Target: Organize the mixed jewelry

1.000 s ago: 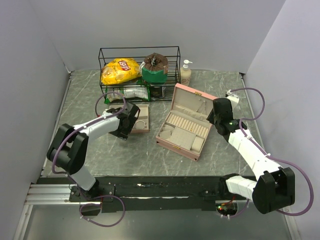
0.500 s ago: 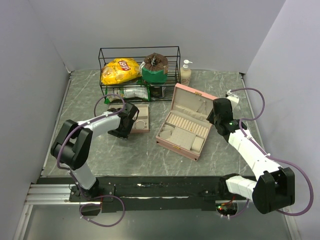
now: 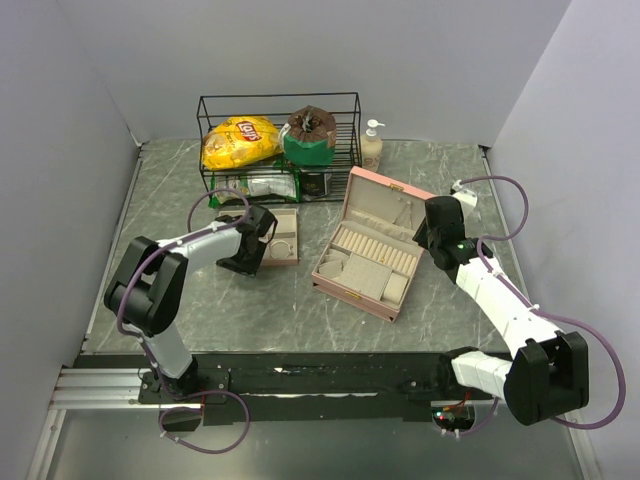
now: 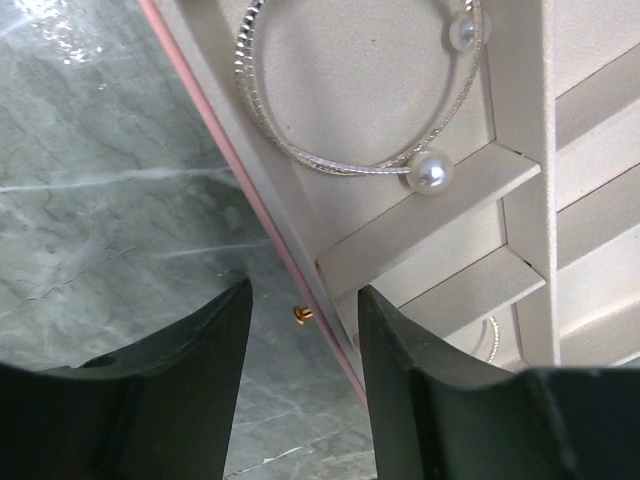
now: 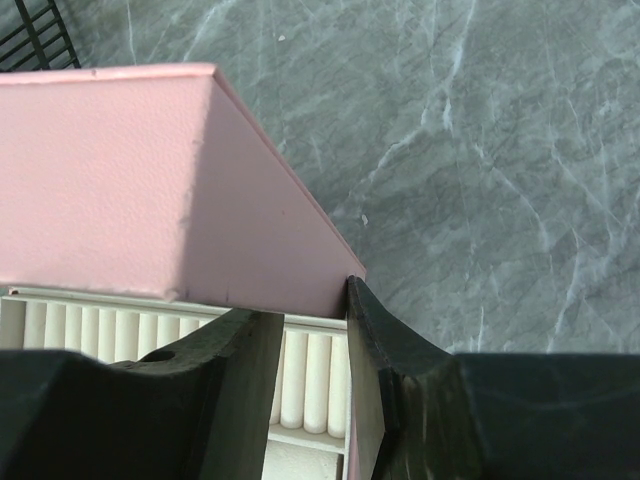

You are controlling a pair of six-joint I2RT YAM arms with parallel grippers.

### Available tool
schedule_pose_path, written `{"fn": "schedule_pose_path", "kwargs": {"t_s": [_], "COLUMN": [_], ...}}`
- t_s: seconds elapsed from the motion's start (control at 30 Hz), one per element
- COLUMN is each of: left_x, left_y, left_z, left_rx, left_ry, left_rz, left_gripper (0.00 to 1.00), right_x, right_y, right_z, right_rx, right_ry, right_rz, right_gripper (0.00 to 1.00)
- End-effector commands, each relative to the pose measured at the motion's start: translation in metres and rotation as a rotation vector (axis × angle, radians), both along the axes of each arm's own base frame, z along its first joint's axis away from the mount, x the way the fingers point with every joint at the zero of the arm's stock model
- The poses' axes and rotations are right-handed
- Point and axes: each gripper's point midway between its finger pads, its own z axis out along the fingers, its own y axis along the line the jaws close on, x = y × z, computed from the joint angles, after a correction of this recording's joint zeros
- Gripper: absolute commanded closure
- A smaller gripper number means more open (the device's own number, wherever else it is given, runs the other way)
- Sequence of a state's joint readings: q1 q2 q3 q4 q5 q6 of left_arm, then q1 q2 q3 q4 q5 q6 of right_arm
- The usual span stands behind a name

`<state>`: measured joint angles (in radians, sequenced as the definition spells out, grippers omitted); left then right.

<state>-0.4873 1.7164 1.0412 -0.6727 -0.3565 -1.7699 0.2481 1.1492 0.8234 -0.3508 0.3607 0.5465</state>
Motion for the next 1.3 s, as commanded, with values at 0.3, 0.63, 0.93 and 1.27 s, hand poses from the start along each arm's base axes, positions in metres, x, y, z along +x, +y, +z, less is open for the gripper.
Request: {"fn": "schedule_pose_path", "kwargs": {"t_s": [0.3, 0.63, 0.93, 1.27], "left_x": [0.006, -0.009, -0.029, -0.050], "left_y": [-0.012, -0.003, 0.025, 0.050], "left_z": [-0.008, -0.016, -0.014, -0.008], "left_rx": [-0.052, -0.023, 0.081, 0.174], "left_ry": [0.017, 0.039, 0.001, -0.024], "left_rz": [0.004, -0.025, -0.121, -0.188], "left_gripper": [0.63, 0.83, 0.89, 0.95], "right_x": [0.004, 0.001, -0.006, -0.029], "right_y": [0.012, 0.011, 0.011, 0.013], "right_z": [0.001, 0.003, 0.003, 0.001], "right_rx": [0.058, 0.062, 0.074, 0.116], "right_ry": [-0.027, -0.034, -0.040, -0.023], "right_rz": [0.031, 0.025, 0.027, 0.039], "right_gripper": [0.61, 0.61, 0.42, 0.32]}}
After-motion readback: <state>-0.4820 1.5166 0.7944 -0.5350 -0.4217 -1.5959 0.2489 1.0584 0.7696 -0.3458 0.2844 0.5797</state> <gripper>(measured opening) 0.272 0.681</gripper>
